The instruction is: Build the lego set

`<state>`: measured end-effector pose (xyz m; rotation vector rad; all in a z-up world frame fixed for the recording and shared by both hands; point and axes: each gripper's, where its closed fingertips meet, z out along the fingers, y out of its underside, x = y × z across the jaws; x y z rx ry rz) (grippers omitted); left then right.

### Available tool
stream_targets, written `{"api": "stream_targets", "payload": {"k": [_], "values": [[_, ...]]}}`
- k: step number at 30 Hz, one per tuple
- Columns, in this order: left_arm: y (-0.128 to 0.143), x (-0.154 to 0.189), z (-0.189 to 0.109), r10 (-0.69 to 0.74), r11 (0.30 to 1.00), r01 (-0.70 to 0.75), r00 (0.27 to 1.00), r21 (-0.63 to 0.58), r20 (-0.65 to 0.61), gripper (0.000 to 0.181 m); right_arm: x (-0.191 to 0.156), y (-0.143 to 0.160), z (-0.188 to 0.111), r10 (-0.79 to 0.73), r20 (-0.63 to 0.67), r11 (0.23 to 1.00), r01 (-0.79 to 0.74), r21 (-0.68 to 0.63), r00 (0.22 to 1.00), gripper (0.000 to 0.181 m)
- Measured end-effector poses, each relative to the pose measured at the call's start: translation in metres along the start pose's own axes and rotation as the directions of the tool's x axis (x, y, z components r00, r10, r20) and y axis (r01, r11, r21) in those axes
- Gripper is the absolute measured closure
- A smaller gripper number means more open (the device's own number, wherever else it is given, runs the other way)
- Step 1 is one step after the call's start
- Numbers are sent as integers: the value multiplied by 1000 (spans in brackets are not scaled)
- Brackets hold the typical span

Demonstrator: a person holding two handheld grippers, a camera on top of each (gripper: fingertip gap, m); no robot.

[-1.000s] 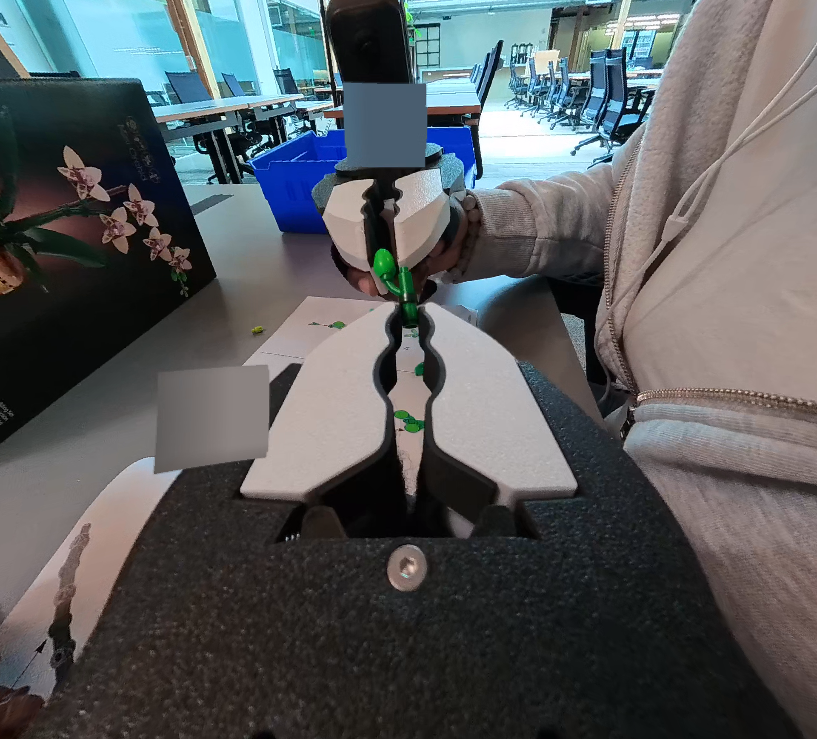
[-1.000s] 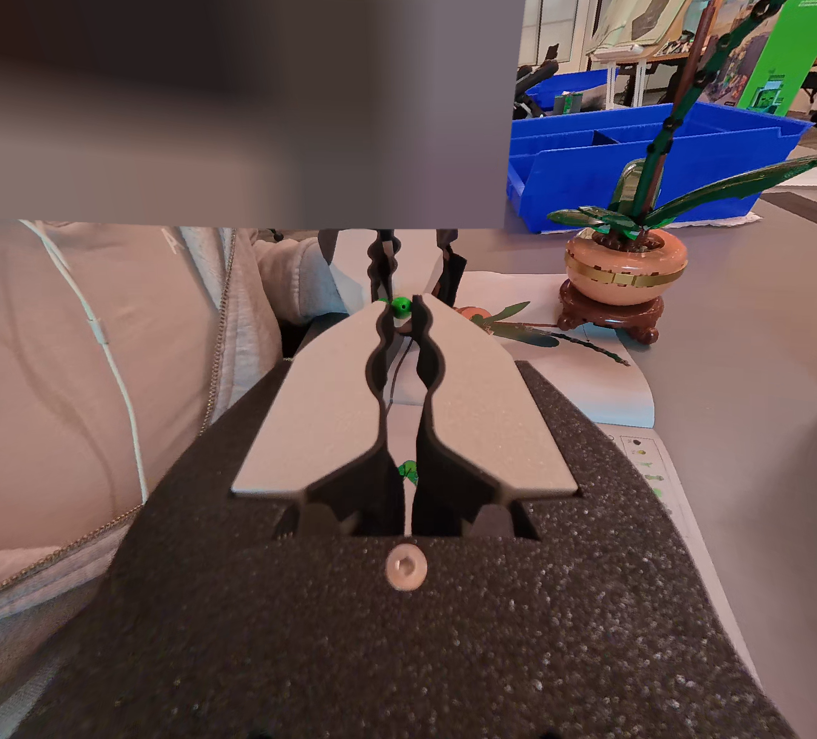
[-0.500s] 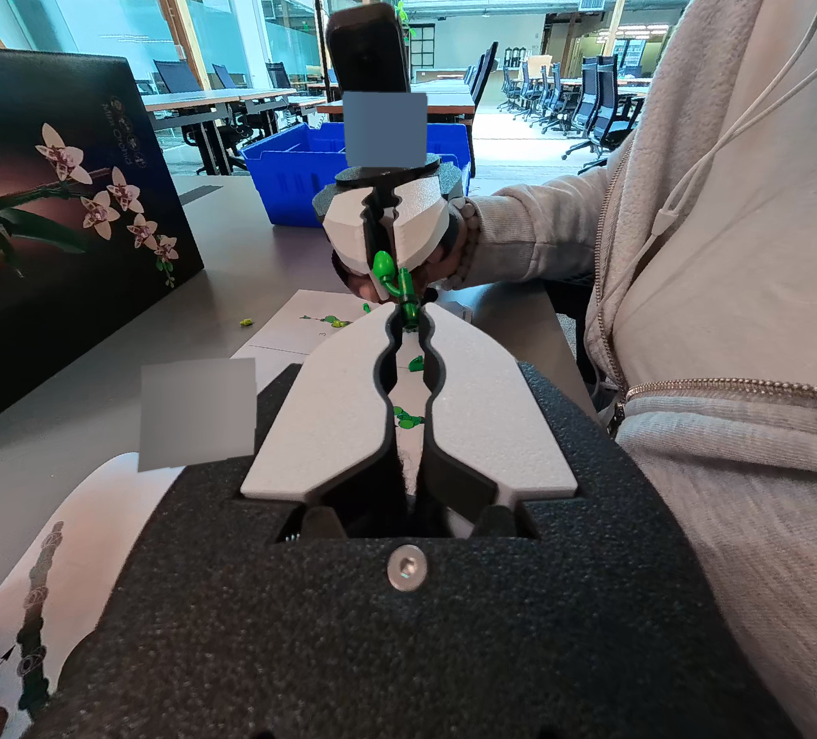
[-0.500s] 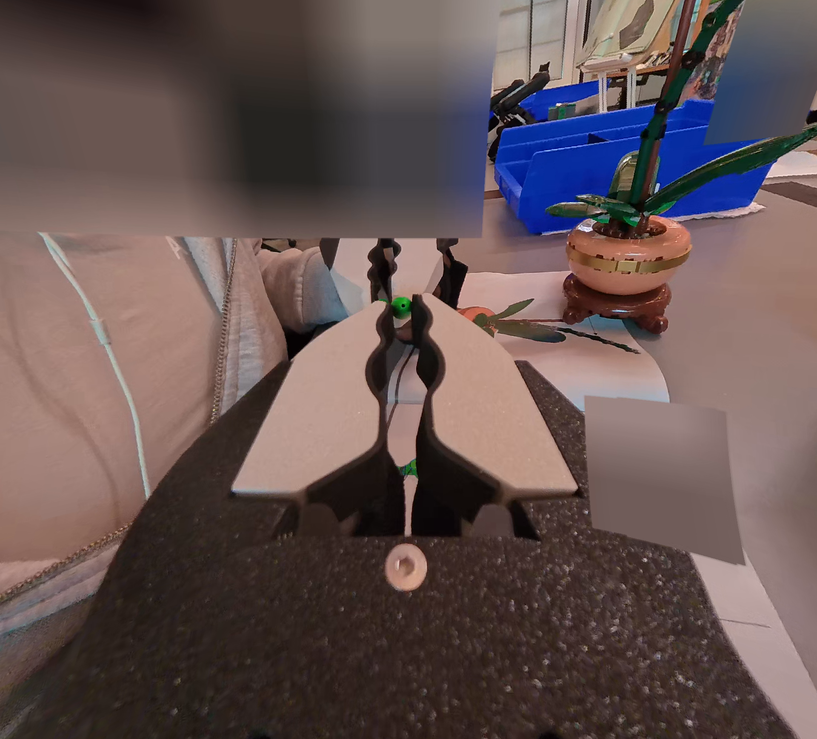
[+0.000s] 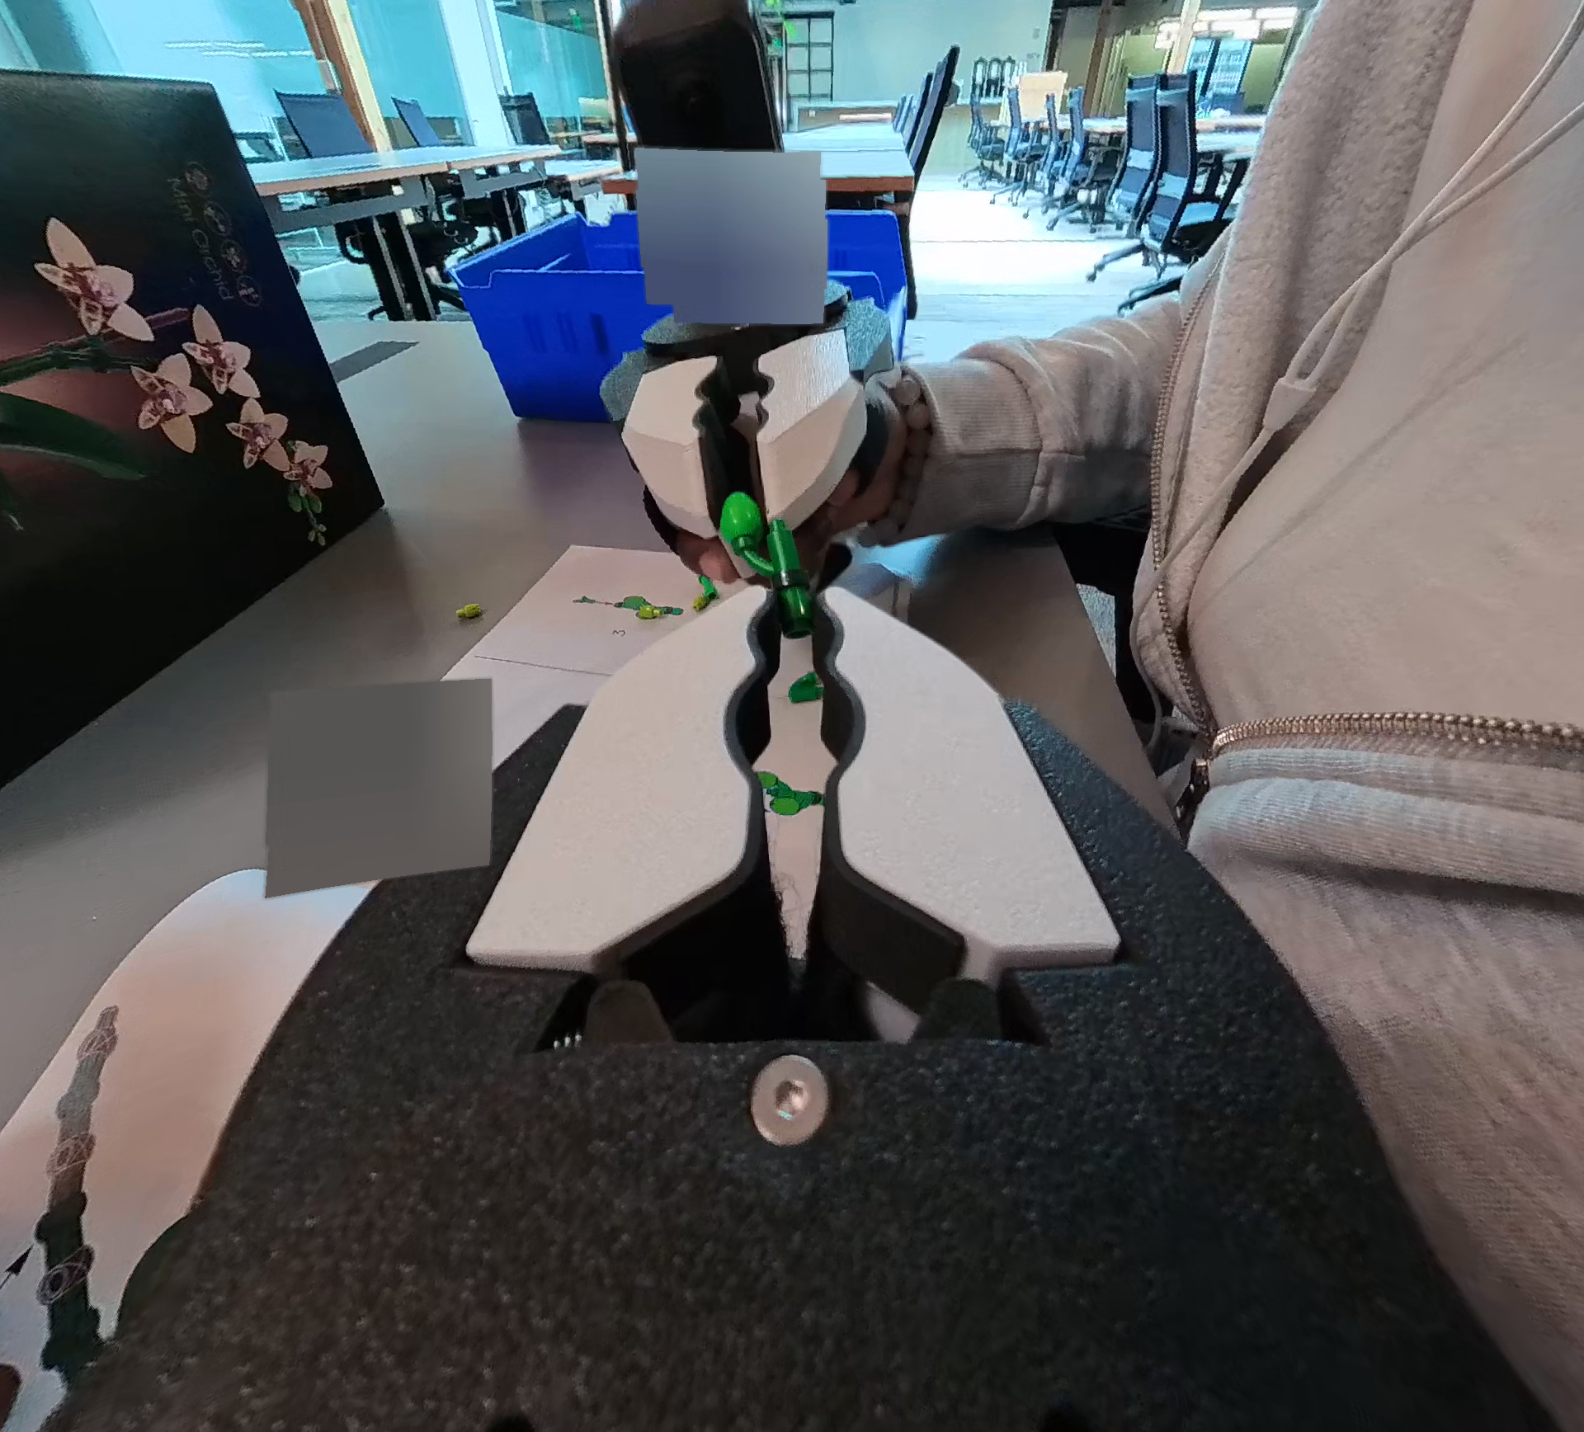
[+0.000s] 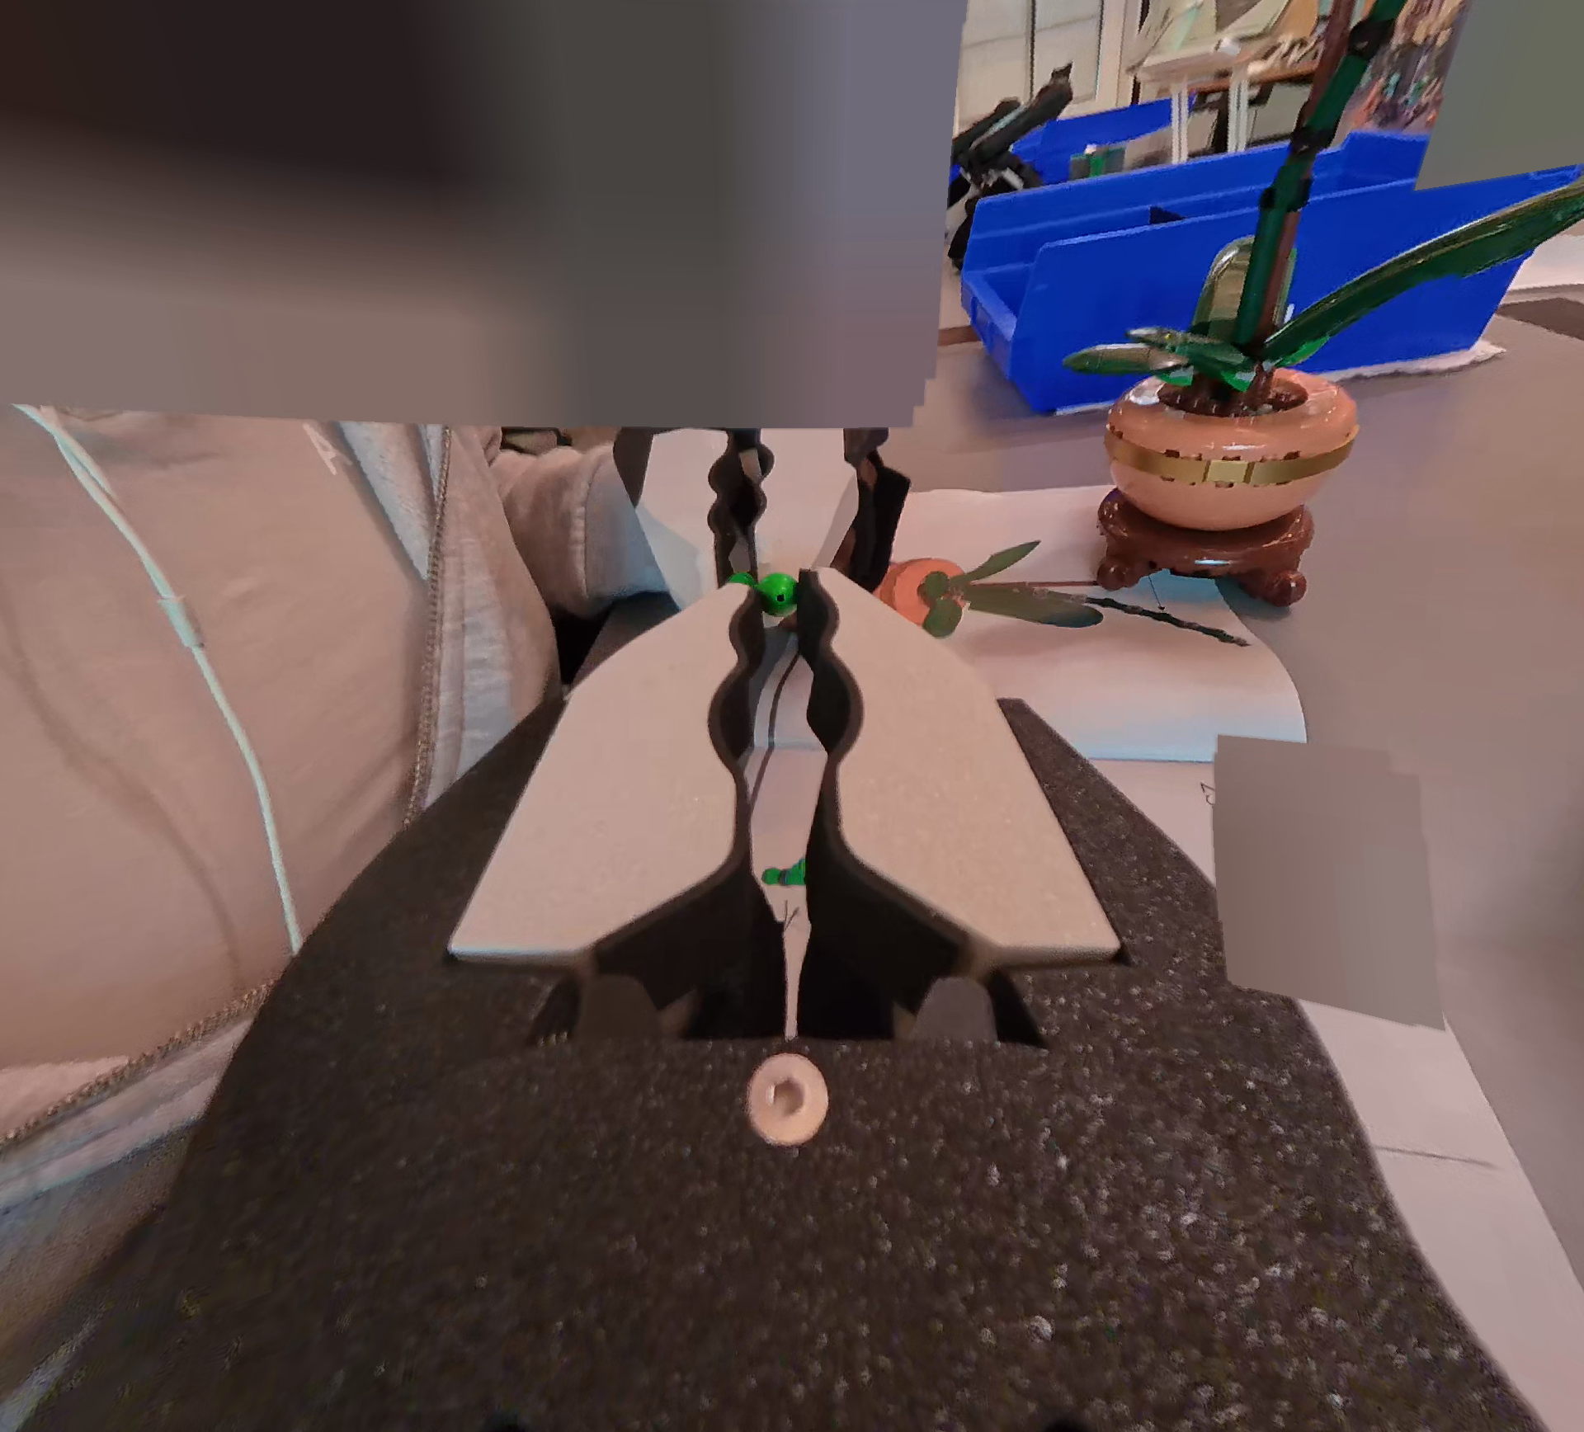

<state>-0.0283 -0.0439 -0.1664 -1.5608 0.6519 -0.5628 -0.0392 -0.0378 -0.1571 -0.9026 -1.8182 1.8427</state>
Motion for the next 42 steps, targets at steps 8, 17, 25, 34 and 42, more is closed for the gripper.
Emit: {"api": "stream_targets", "payload": {"k": [8,17,25,34,42], "values": [[11,7,3,46,995,-49,998,-86,-38,175,-5,14,-4,20,32,990,-16,-139,999,173],[20,13,8,45,986,-58,995,-157,-84,175,-8,26,-9,30,26,976,-24,-215,999,173],[27,16,11,51,976,-71,993,-205,-102,176,-9,31,-10,24,23,963,-17,-268,999,174],[31,16,12,40,969,-65,993,-239,-110,176,-8,37,-12,4,-18,945,-10,-327,1000,174],[37,18,15,35,958,-69,991,-278,-126,176,-8,45,-14,-23,-36,917,7,-400,999,173]]}}
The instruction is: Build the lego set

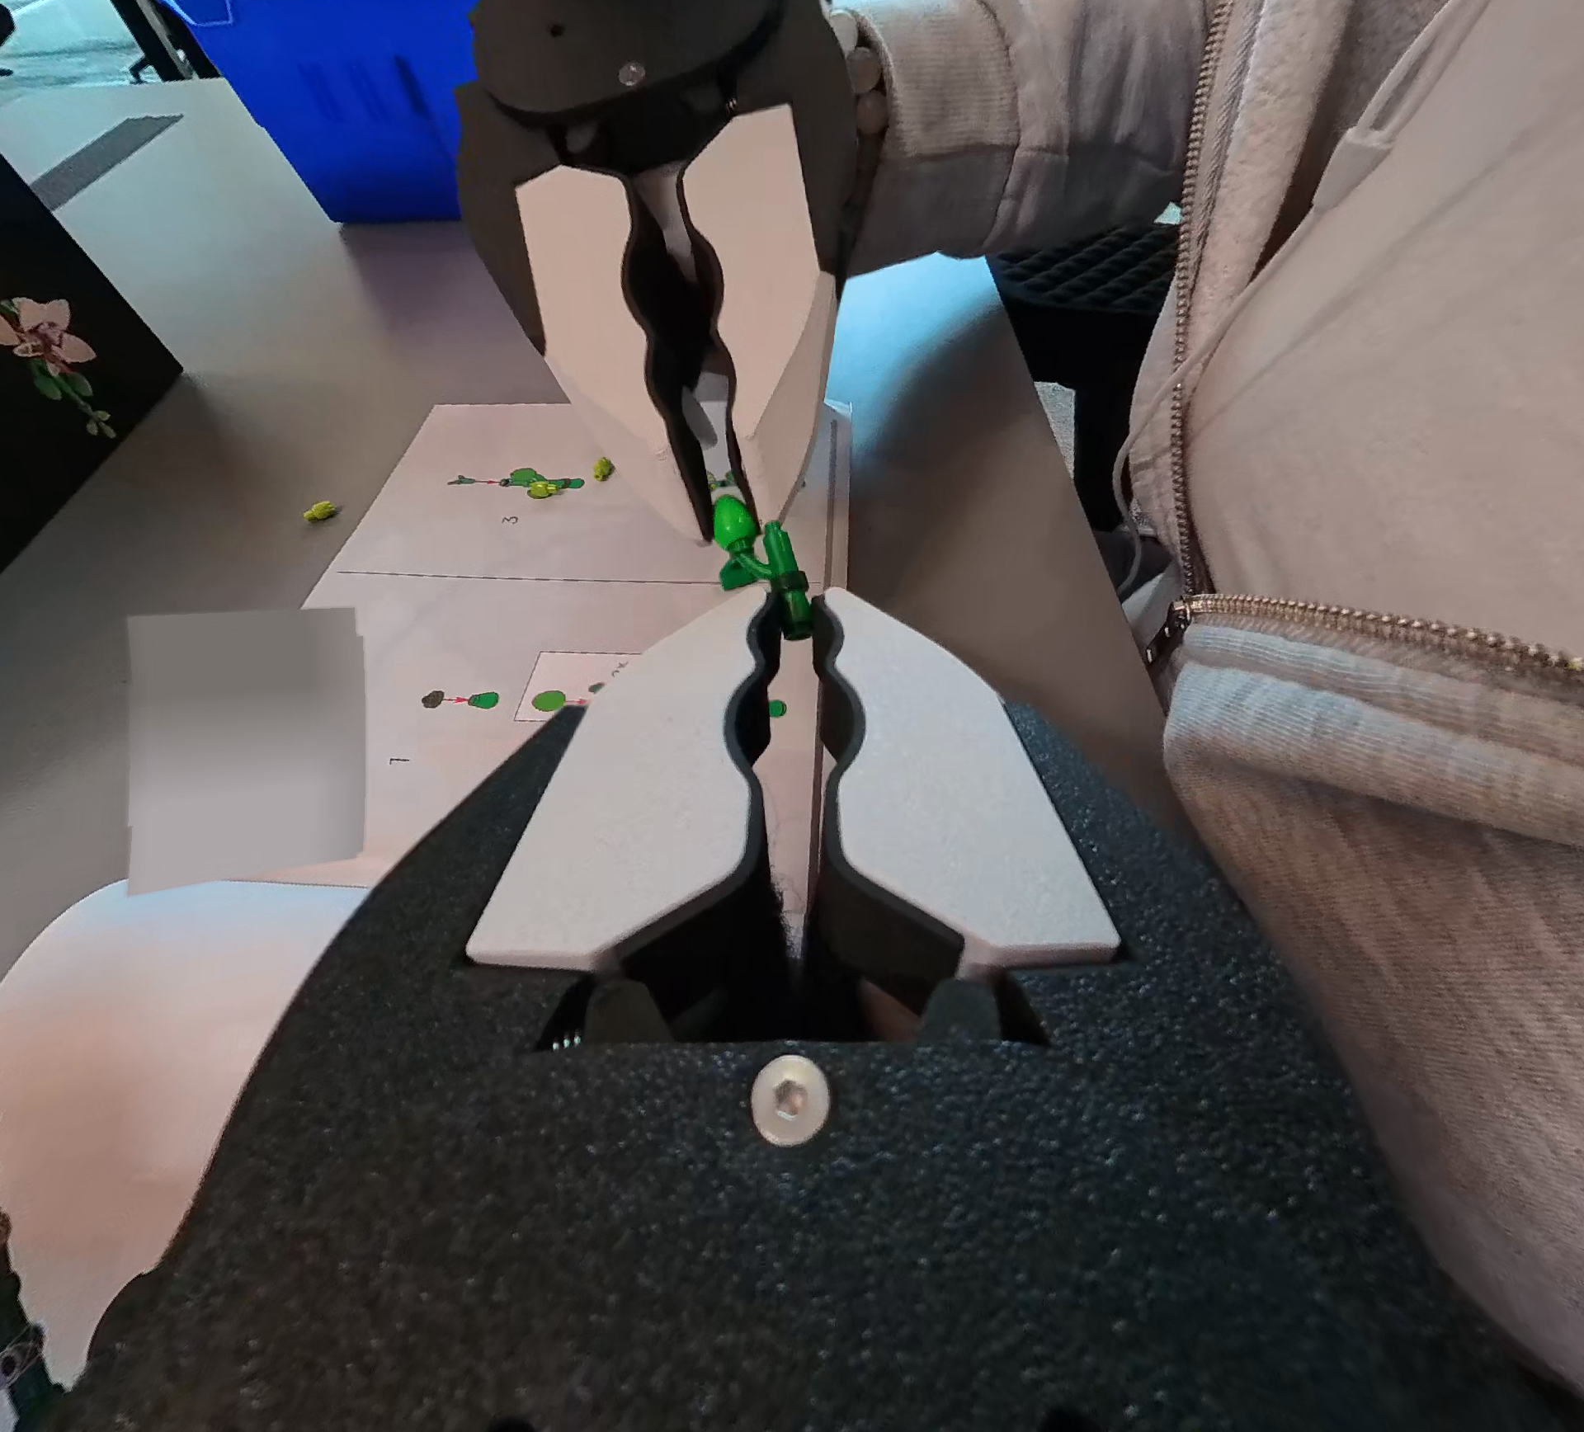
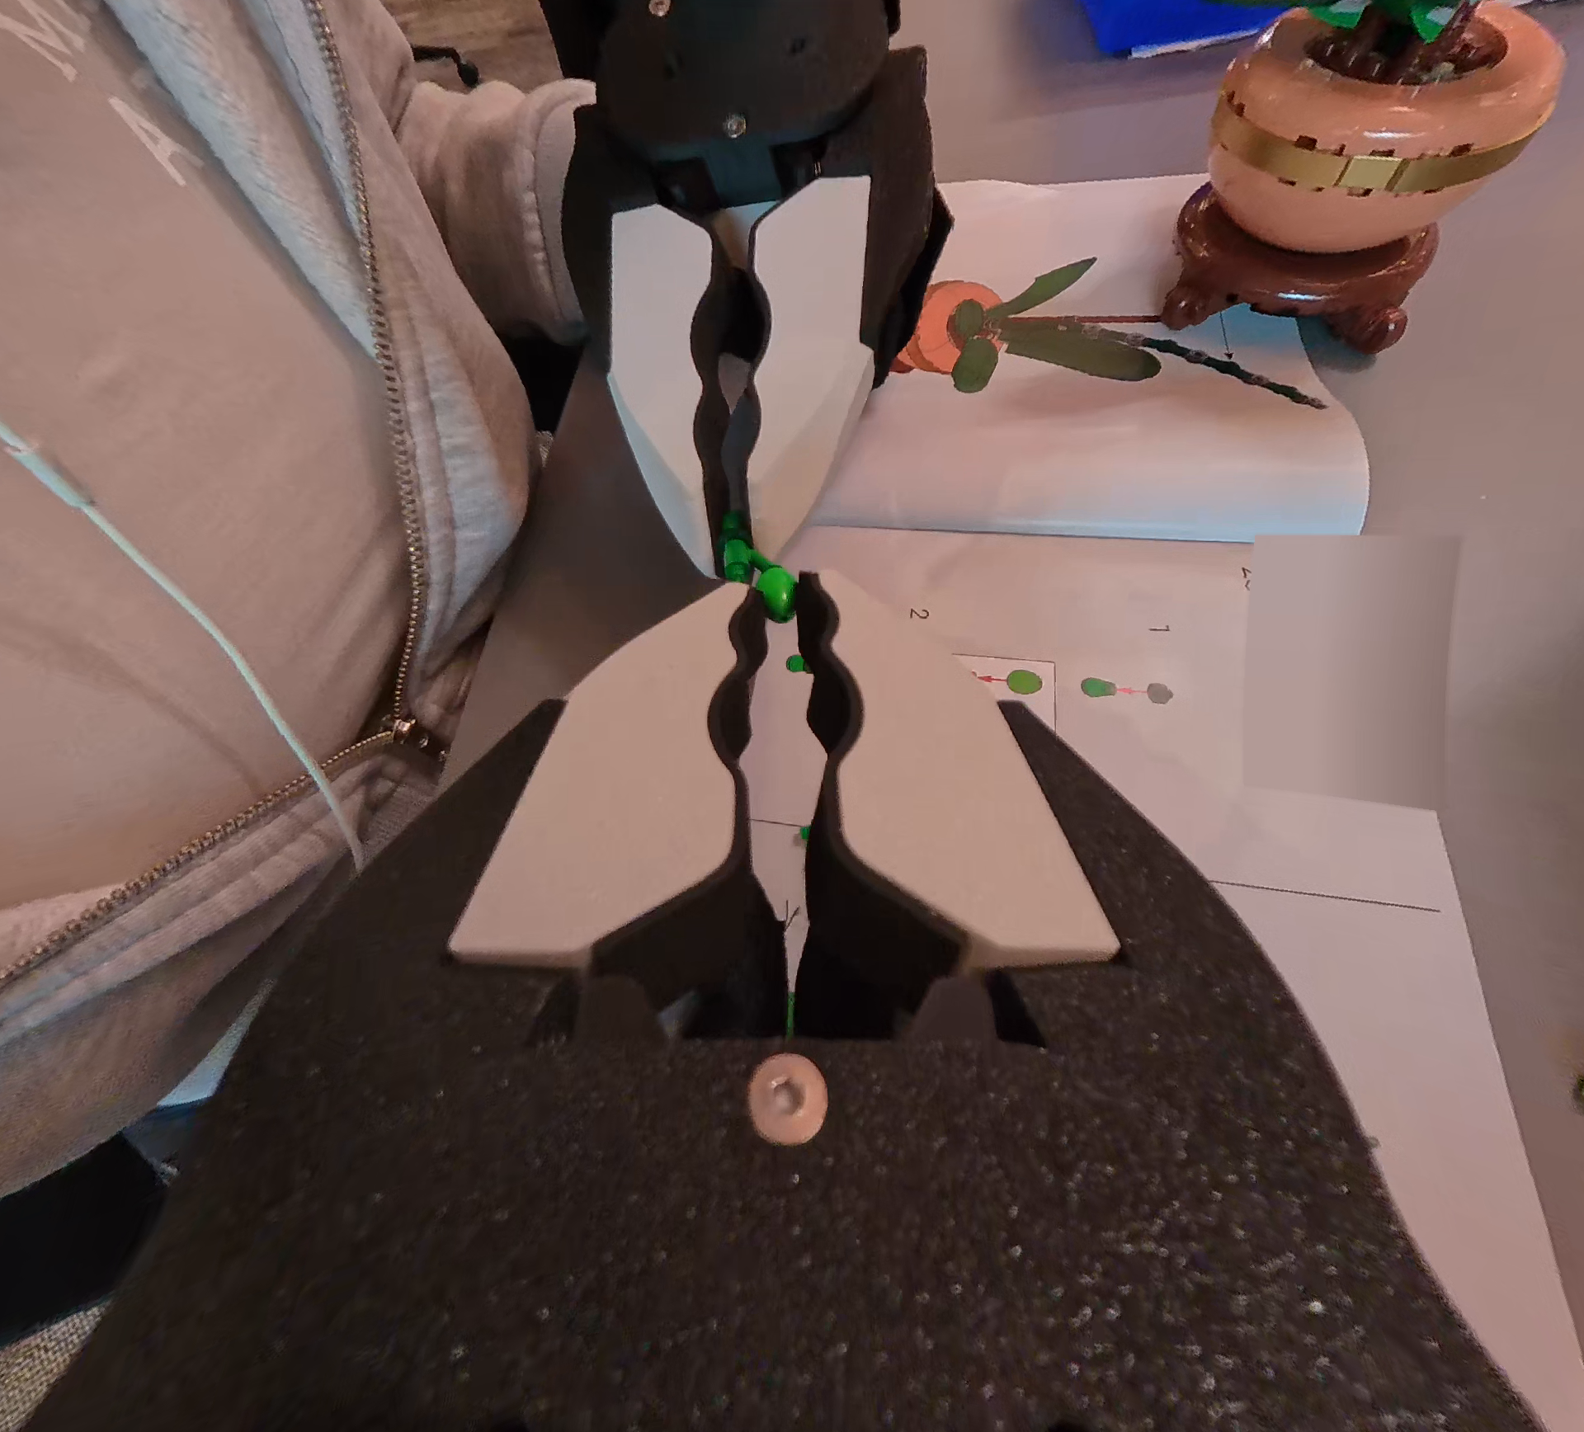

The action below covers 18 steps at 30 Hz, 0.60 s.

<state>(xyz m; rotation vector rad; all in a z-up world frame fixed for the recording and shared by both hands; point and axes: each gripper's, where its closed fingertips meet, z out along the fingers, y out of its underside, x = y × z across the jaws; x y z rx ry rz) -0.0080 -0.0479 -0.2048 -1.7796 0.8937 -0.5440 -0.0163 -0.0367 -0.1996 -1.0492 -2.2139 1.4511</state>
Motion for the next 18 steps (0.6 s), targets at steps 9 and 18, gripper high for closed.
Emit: {"api": "stream_targets", "payload": {"k": [9,18], "values": [[6,2,5,-1,999,0,1000,-54,-18,176,-1,7,1,-20,-11,998,20,-58,1000,174],[12,4,9,-10,995,6,999,-99,-37,176,-1,14,3,-88,-29,987,83,-138,996,174]]}}
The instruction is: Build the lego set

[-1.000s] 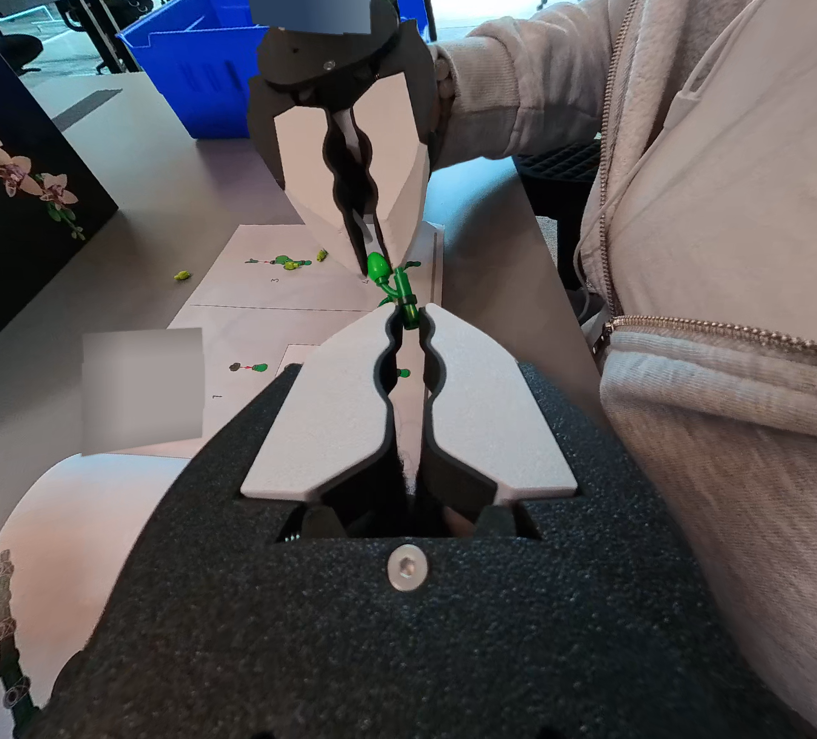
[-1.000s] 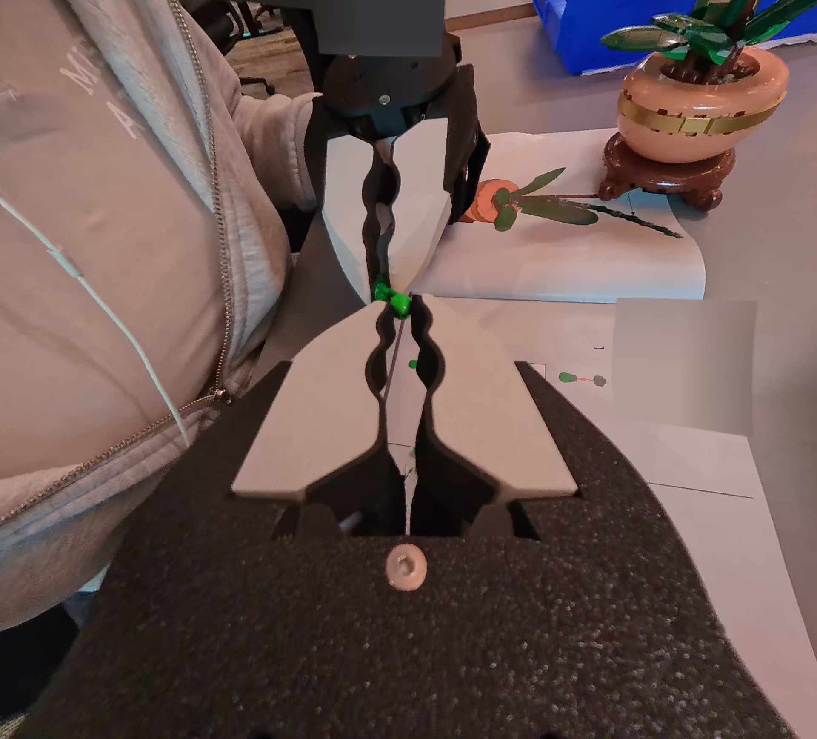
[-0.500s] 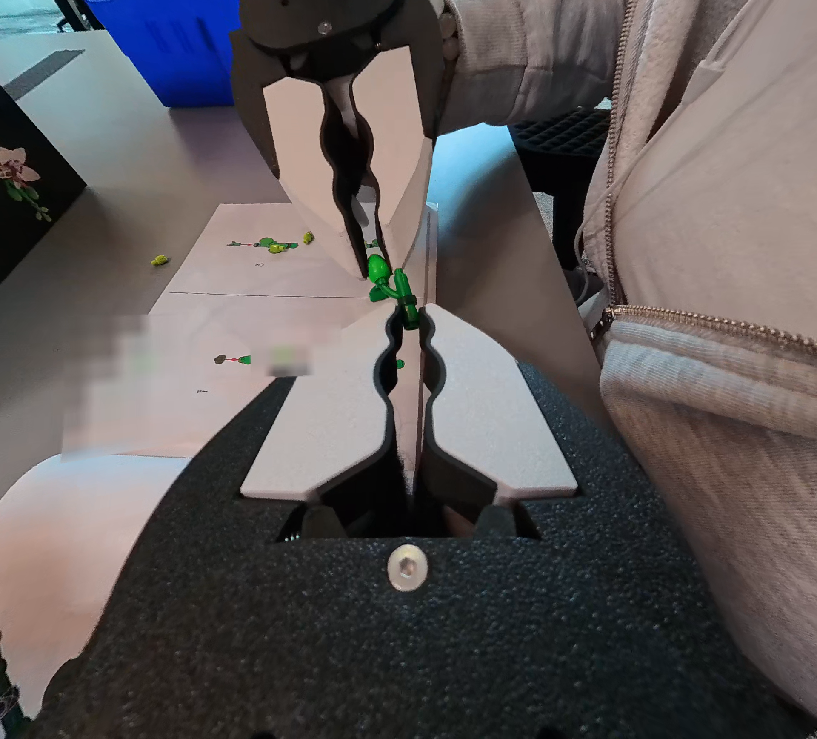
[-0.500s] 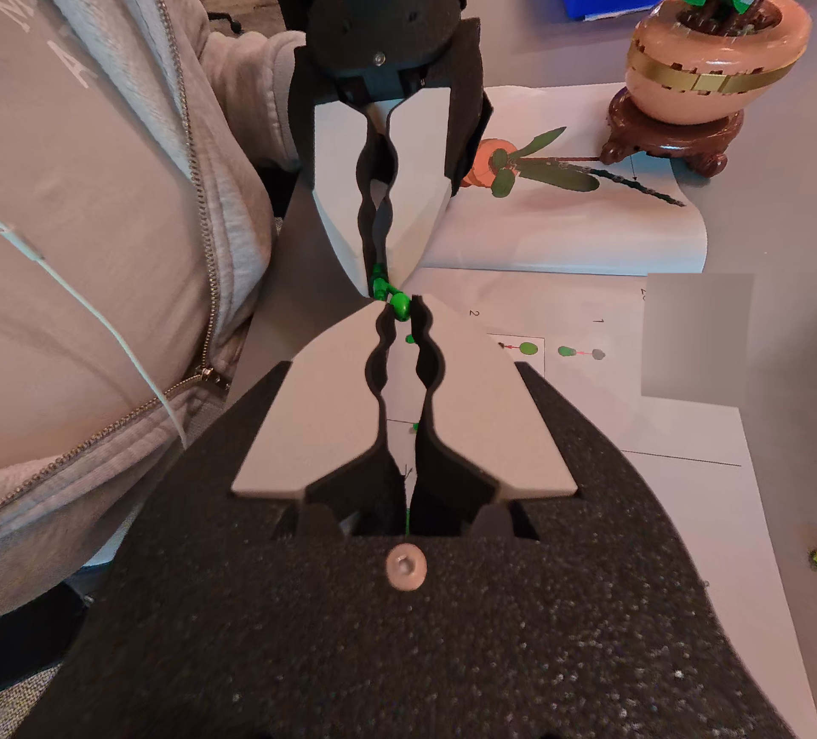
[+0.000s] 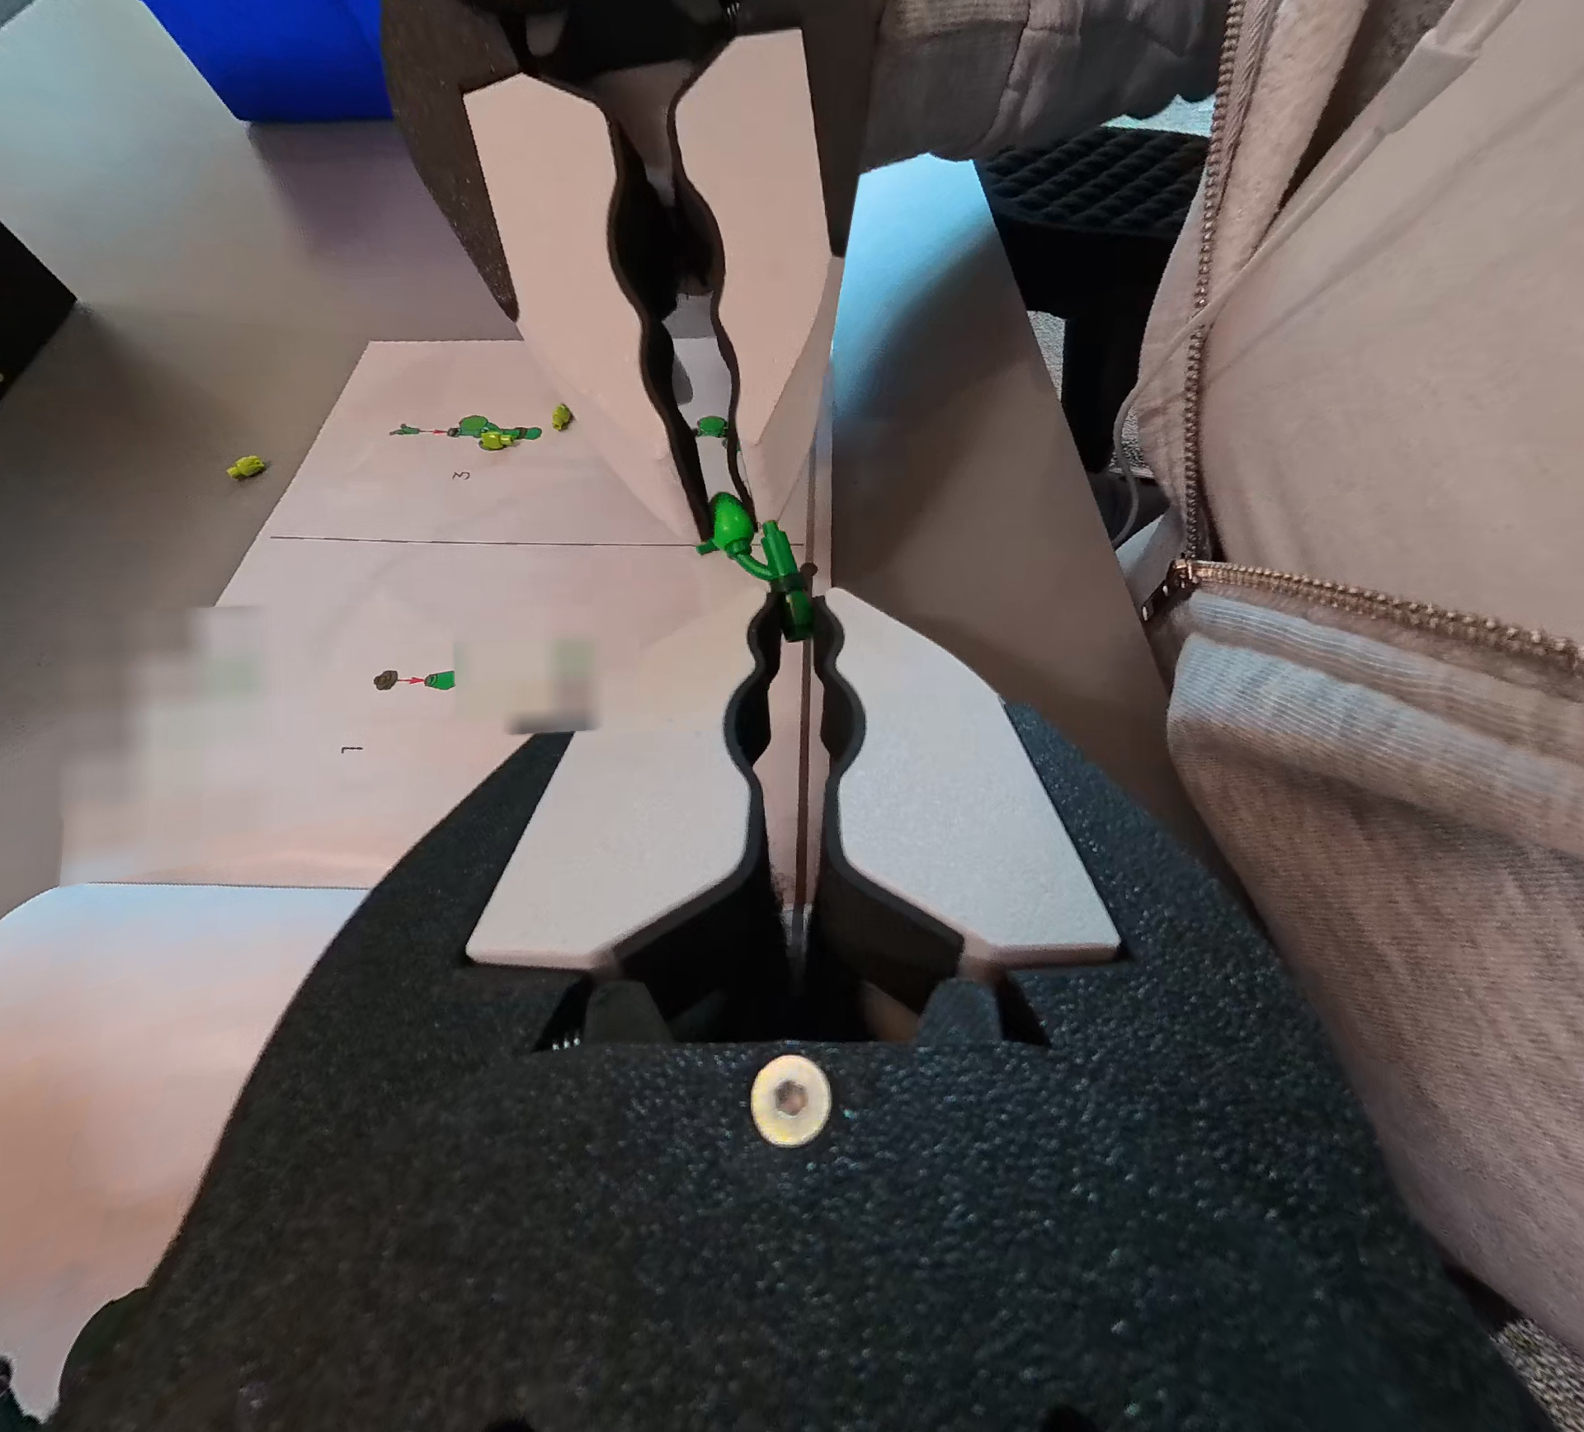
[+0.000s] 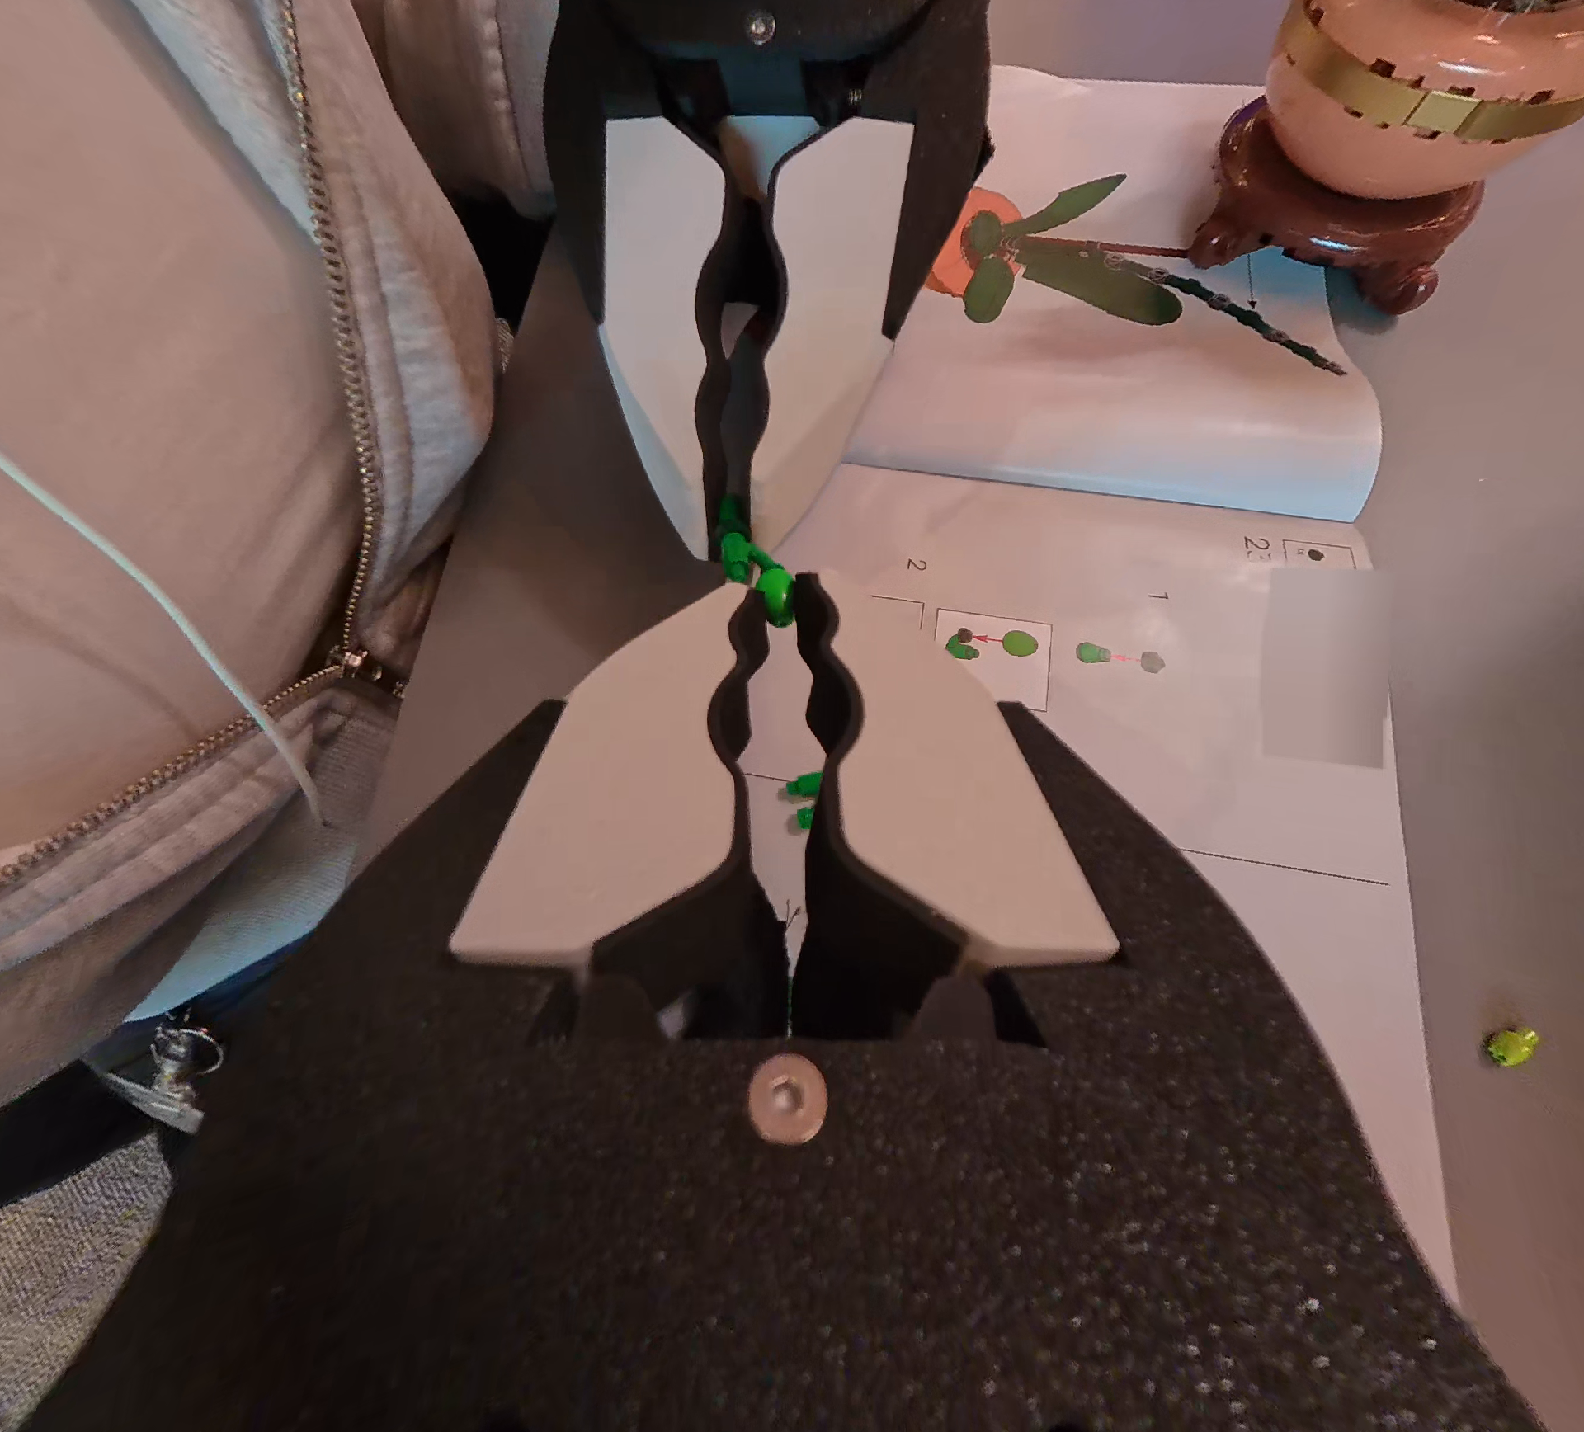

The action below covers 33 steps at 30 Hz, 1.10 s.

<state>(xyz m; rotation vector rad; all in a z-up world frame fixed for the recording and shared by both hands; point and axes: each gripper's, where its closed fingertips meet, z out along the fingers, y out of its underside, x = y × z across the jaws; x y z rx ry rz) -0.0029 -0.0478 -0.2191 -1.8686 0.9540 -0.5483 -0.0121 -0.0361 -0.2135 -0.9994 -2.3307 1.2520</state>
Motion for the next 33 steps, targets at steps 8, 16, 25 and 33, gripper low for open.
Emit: {"api": "stream_targets", "payload": {"k": [8,16,25,33], "values": [[2,2,2,3,1000,-3,1000,-20,-18,176,-2,1,1,-53,9,998,53,-21,999,174],[6,4,5,4,999,-6,999,-49,-37,176,-4,6,4,-94,11,993,94,-64,996,174],[7,5,6,-2,998,-1,999,-64,-52,176,-5,9,5,-122,15,988,123,-94,992,174],[6,4,5,-10,999,8,999,-52,-47,176,-4,6,5,-122,4,990,122,-73,993,174]]}}
